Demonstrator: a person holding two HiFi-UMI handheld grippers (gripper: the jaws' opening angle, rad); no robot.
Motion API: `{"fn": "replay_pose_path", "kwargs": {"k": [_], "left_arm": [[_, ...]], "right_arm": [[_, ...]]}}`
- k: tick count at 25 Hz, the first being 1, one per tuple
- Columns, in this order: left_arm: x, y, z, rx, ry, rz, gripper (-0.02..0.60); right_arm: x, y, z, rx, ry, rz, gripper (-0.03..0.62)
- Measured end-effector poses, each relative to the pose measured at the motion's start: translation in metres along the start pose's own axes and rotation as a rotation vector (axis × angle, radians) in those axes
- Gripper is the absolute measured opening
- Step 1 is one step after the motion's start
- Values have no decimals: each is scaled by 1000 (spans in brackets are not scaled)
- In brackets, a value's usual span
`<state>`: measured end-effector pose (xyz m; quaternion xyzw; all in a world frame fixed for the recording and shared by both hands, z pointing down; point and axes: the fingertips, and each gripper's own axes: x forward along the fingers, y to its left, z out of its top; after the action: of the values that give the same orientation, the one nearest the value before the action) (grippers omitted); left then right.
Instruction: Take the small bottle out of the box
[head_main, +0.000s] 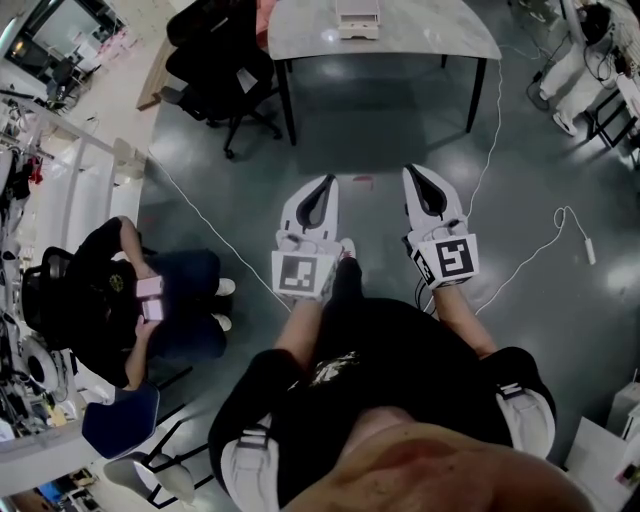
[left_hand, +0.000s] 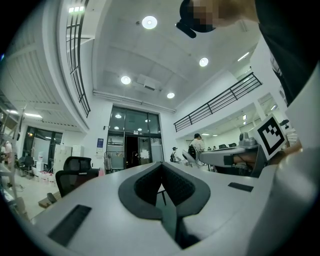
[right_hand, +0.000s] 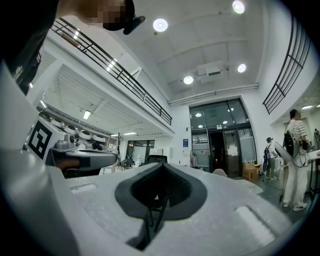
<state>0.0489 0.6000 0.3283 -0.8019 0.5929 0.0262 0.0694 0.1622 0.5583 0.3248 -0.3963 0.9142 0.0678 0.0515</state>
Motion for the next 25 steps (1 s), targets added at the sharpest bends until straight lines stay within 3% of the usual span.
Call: {"fn": "replay_pose_path", "kwargs": {"k": [14,25], "left_arm": [[92,81,3,-37,-34,-45,14],[154,158,-9,-48,-41,-34,14]], "right_arm": [[111,-34,3,-39,28,-29,-5],[209,-49,-9,-50,19,-8,-5]]}}
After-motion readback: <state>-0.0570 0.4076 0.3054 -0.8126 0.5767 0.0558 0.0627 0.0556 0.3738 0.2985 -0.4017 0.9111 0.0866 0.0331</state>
